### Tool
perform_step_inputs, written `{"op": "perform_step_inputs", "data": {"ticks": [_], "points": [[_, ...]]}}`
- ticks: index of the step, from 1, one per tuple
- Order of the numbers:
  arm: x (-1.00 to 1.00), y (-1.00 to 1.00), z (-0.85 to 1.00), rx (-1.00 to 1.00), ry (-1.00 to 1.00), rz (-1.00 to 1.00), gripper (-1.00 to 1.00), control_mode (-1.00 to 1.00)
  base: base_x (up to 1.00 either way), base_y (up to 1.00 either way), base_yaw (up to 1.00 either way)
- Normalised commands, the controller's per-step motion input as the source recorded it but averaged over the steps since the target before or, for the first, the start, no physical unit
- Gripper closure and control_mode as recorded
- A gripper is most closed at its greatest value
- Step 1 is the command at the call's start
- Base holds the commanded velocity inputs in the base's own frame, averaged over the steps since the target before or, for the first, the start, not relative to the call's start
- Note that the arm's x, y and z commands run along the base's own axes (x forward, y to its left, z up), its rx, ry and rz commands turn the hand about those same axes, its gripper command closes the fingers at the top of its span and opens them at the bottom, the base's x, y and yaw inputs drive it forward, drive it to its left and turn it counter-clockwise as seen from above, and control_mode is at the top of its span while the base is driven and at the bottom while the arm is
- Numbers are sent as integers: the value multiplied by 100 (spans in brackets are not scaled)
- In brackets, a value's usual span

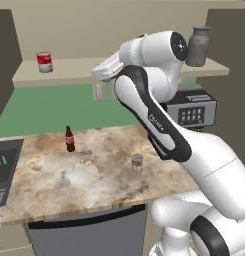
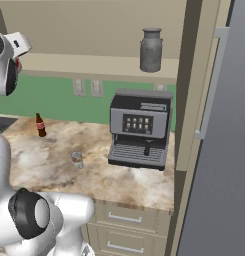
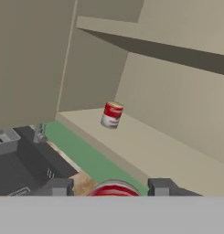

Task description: Pick the cans from the counter and place them in their designated side in the cabinet.

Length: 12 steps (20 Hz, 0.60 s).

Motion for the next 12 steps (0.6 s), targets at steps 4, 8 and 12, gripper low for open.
{"op": "perform_step_inputs", "data": {"ticks": [4,8,12], "points": [[34,17,0,0,0,1,100,-100,0,0,0],[37,15,0,0,0,1,100,-100,0,0,0],[39,16,0,0,0,1,100,-100,0,0,0]]}}
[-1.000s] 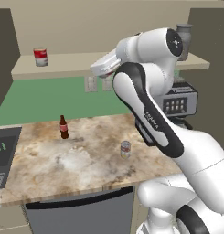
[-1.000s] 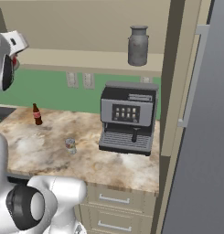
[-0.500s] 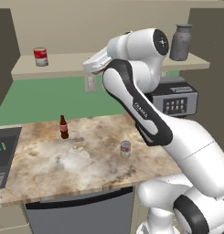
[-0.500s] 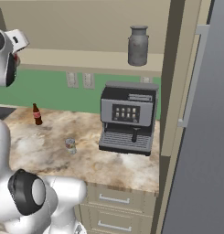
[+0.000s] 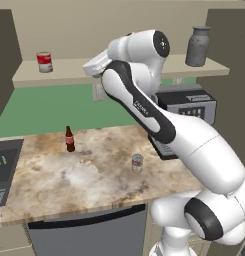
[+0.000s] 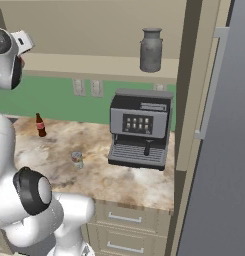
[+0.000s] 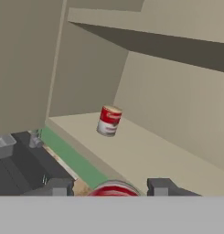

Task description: Pick the cans from the counter and place them in their designated side in the cabinet.

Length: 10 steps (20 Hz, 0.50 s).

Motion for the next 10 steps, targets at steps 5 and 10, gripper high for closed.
{"op": "perform_step_inputs", "data": {"ticks": [5,10], "points": [[35,20,0,0,1,0,100,-100,0,0,0],[31,21,0,0,6,0,100,-100,0,0,0]]}}
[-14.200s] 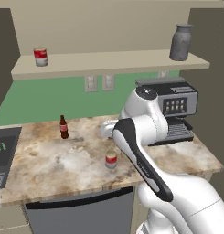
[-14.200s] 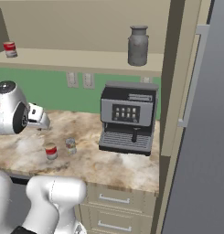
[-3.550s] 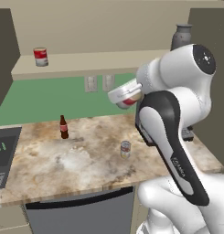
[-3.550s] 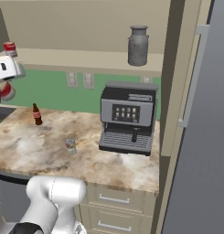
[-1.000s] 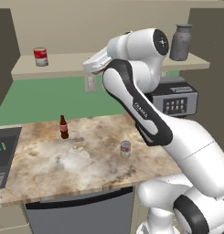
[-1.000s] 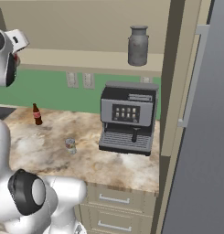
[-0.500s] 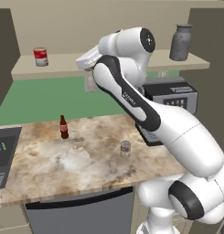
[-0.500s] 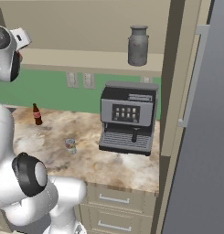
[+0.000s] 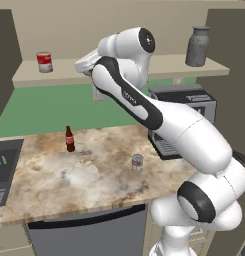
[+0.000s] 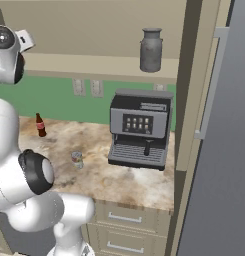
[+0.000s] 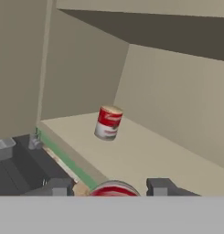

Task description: Pick the cans from the counter and place them in their designated side in the cabinet.

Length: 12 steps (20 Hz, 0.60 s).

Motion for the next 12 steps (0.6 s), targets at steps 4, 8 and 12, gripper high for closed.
{"op": "perform_step_inputs", "data": {"ticks": [4,8,12], "points": [[35,20,0,0,6,0,100,-100,0,0,0],[33,16,-1,0,1,0,100,-100,0,0,0],[40,18,-7,0,0,0,100,-100,0,0,0]]}}
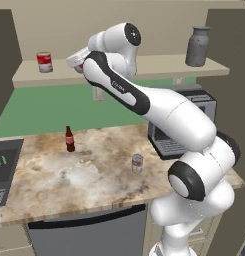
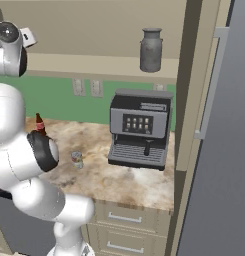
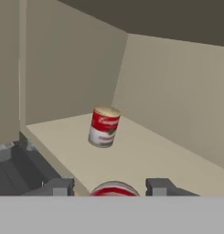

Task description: Pick the cans from the counter and place them in their designated side in the cabinet.

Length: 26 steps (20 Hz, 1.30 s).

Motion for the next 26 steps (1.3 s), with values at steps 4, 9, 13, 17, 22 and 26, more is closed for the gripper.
{"op": "perform_step_inputs", "data": {"ticks": [4,9,13,17,22,26], "points": [[39,19,-3,0,0,0,100,-100,0,0,0],[38,18,-5,0,2,0,100,-100,0,0,0],[35,21,-3,0,7,0,100,-100,0,0,0],[35,20,-2,0,8,0,100,-100,0,0,0],[34,17,-5,0,5,0,100,-100,0,0,0],[31,16,-12,0,0,0,100,-100,0,0,0]]}}
